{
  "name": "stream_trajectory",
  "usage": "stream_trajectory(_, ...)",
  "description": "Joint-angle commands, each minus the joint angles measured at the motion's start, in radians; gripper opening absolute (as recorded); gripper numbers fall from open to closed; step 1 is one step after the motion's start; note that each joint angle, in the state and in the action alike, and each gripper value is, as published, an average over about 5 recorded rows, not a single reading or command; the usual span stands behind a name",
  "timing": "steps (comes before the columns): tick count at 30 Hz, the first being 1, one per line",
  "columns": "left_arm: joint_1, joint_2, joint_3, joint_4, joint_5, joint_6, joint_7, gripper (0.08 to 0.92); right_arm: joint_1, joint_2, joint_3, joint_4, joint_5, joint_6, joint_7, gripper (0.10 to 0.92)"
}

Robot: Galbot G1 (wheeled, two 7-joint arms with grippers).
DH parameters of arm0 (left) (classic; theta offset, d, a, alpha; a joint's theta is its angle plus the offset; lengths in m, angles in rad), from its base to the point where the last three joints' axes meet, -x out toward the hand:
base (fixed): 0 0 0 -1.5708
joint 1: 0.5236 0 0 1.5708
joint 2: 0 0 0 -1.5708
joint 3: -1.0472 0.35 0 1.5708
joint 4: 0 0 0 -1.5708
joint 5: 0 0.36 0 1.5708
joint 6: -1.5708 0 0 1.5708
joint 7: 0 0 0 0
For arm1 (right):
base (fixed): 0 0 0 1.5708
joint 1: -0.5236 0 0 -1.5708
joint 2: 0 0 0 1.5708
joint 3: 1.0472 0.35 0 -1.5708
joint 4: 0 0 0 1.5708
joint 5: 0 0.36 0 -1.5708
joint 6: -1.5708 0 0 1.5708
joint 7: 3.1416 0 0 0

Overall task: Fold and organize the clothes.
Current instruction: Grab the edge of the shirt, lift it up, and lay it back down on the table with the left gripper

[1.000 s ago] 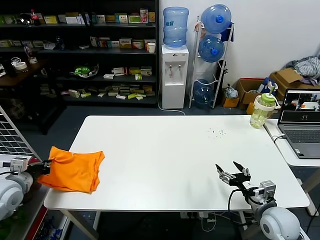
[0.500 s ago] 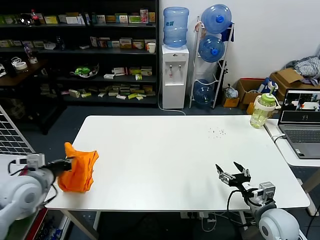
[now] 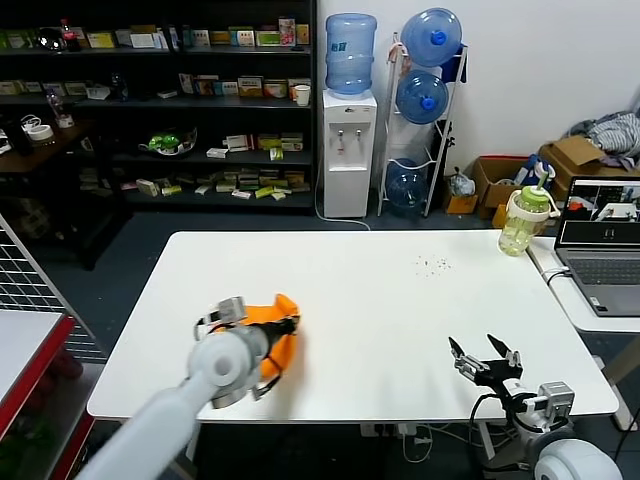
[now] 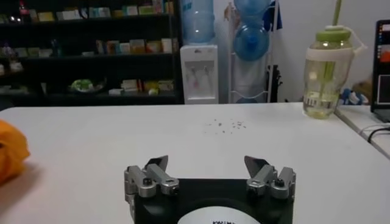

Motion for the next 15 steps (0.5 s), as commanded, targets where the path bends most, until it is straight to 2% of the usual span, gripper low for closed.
stream_trajectory(1,-0.220,-0.360,0.210,0.254,0.061,-0.004,-0.078,0.092,-0.042,0.014,0.047,0.018,-0.007,-0.001,0.003,0.823)
stream_trajectory(15,-0.209,-0.431,0.211,0.318,0.161,-0.022,-0.050,0.092,-0.022,0.006,0.036,0.005,0.011,0.009,-0.013,0.823)
